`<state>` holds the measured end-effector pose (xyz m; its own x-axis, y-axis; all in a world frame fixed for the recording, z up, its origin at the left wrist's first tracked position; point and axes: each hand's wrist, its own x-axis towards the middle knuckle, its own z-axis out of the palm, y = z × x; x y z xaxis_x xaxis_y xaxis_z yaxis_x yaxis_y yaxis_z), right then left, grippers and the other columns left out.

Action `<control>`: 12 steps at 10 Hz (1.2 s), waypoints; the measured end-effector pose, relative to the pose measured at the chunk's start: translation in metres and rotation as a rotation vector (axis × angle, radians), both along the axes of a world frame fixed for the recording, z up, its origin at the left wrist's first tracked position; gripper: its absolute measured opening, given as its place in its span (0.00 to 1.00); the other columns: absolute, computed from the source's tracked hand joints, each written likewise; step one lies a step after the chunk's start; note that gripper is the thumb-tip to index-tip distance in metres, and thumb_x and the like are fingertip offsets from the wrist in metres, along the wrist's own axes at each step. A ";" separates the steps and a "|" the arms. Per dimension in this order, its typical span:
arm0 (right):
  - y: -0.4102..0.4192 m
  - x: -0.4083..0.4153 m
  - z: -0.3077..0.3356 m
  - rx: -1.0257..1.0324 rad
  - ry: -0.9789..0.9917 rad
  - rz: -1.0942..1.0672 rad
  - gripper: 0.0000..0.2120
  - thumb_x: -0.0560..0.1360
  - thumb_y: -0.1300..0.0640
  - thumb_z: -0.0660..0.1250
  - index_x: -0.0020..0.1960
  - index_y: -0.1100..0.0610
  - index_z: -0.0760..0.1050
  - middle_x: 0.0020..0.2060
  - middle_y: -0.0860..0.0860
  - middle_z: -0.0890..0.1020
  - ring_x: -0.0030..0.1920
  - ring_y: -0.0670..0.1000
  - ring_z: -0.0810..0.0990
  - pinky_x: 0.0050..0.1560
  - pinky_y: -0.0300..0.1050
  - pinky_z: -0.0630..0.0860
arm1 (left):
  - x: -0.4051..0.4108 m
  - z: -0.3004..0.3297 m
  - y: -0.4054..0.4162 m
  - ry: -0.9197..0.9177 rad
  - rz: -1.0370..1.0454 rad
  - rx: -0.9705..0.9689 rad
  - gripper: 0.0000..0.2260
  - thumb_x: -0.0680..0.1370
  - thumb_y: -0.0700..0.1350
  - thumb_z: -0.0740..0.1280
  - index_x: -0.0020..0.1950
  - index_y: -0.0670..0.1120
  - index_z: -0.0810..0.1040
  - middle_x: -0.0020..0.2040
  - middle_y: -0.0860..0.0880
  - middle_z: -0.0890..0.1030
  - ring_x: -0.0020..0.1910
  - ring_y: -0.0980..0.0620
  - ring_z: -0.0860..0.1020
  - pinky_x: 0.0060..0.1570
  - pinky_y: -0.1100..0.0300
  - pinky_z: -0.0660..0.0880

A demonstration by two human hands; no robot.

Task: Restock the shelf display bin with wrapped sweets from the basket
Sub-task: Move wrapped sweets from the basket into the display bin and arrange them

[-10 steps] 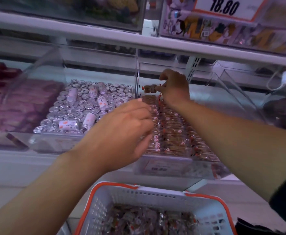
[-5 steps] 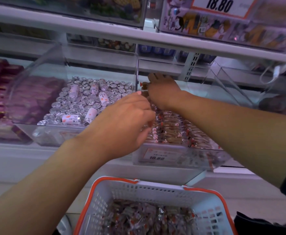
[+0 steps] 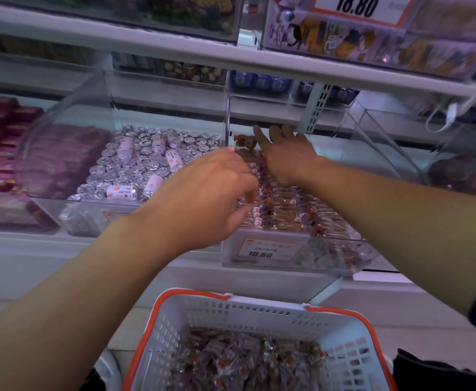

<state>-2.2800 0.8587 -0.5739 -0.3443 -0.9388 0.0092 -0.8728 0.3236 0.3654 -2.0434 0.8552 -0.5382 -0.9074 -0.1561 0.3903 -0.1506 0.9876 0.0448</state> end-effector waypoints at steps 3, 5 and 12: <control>0.064 0.042 0.048 -0.403 -0.145 0.102 0.15 0.79 0.59 0.61 0.63 0.56 0.76 0.58 0.58 0.76 0.57 0.59 0.75 0.54 0.54 0.75 | 0.006 0.011 0.016 0.084 -0.035 -0.026 0.08 0.78 0.50 0.65 0.48 0.47 0.81 0.43 0.51 0.80 0.46 0.50 0.77 0.51 0.52 0.75; 0.195 0.120 -0.040 -1.228 -0.491 0.344 0.09 0.80 0.55 0.62 0.51 0.54 0.80 0.39 0.47 0.82 0.37 0.43 0.77 0.42 0.35 0.70 | 0.035 -0.023 0.058 0.276 -0.127 -0.076 0.11 0.73 0.46 0.67 0.31 0.48 0.72 0.27 0.52 0.74 0.26 0.46 0.75 0.25 0.58 0.71; 0.301 0.187 -0.382 0.049 -1.383 -1.098 0.41 0.59 0.50 0.85 0.64 0.59 0.68 0.57 0.53 0.80 0.53 0.52 0.78 0.52 0.43 0.77 | 0.072 -0.391 0.217 -0.843 1.111 1.222 0.38 0.71 0.44 0.76 0.74 0.37 0.60 0.72 0.36 0.66 0.69 0.38 0.69 0.66 0.50 0.69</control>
